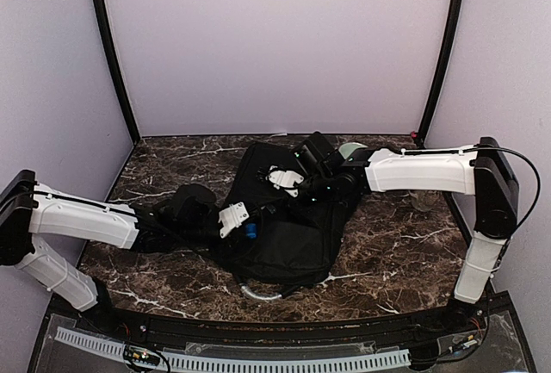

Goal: Pack the student bag
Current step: Adjust the pen in the upper front pocket of the bag.

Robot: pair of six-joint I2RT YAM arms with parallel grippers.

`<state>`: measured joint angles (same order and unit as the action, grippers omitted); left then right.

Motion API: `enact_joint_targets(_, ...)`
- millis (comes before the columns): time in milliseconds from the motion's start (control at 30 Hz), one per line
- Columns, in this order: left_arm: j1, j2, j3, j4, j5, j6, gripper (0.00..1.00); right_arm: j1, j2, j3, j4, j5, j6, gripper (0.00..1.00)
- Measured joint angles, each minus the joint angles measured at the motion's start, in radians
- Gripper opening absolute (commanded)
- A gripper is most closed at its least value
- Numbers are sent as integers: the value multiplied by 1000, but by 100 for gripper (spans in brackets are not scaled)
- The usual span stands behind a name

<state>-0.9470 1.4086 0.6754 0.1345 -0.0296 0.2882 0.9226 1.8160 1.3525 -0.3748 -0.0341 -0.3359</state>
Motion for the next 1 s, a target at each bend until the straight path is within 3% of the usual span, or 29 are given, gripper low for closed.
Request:
enact_joint_targets(233, 0, 85, -2, 158, -47, -56, 17, 0, 0, 0, 0, 0, 0, 1)
enact_joint_targets(567, -7, 242, -1, 481, -206, -122, 16, 0, 0, 0, 2, 0, 1, 1)
enact_joint_targets(800, -11, 319, -10, 648, -243, -190, 23, 0, 0, 0, 6, 1, 0, 1)
enact_joint_targets(1000, -22, 288, -46, 684, -196, -226, 28, 0, 0, 0, 7, 0, 0, 2)
